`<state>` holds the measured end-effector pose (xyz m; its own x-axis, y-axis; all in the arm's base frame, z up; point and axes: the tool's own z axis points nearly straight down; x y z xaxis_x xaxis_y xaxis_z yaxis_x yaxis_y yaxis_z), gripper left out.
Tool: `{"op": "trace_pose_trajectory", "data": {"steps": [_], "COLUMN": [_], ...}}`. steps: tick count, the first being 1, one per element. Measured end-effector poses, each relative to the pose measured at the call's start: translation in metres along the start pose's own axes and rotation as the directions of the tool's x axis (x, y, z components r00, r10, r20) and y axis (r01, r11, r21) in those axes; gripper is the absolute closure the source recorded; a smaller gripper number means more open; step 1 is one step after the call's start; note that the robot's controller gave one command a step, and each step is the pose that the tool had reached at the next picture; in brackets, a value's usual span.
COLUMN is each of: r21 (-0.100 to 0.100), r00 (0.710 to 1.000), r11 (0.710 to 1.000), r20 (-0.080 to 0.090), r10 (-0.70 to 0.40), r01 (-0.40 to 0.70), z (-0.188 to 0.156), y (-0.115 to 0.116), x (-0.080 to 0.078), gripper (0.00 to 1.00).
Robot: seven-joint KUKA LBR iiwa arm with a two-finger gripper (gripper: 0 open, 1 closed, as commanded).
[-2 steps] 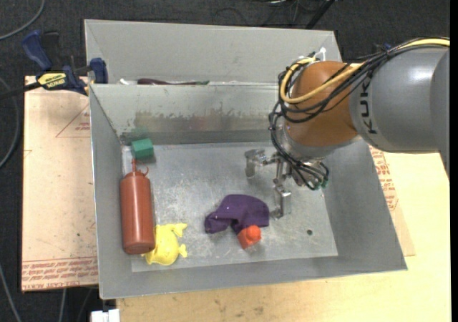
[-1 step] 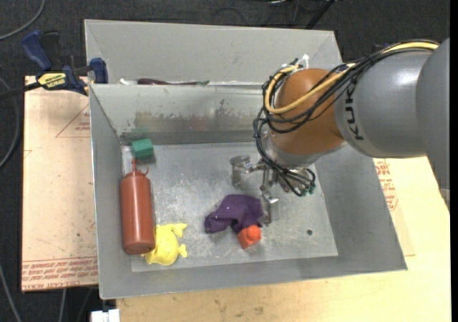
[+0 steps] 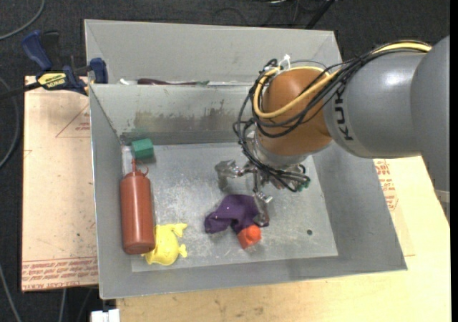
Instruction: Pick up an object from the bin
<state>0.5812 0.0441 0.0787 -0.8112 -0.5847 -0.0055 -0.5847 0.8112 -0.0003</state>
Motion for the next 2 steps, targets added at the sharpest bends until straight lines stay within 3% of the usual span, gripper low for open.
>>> {"op": "trace_pose_trajectory", "data": {"steps": [1,2], "r21": [-0.002,-0.002], "r00": [0.985,0.985], "r11": [0.985,0.985], "r20": [0.006,0.006], "r10": [-0.173,-0.172], "r01": [0.173,0.172], "z": [0.0080,0.0080], "y": [0.0250,0.0250], "x": [-0.0307,-0.0307], "gripper": [1.00,1.00]}}
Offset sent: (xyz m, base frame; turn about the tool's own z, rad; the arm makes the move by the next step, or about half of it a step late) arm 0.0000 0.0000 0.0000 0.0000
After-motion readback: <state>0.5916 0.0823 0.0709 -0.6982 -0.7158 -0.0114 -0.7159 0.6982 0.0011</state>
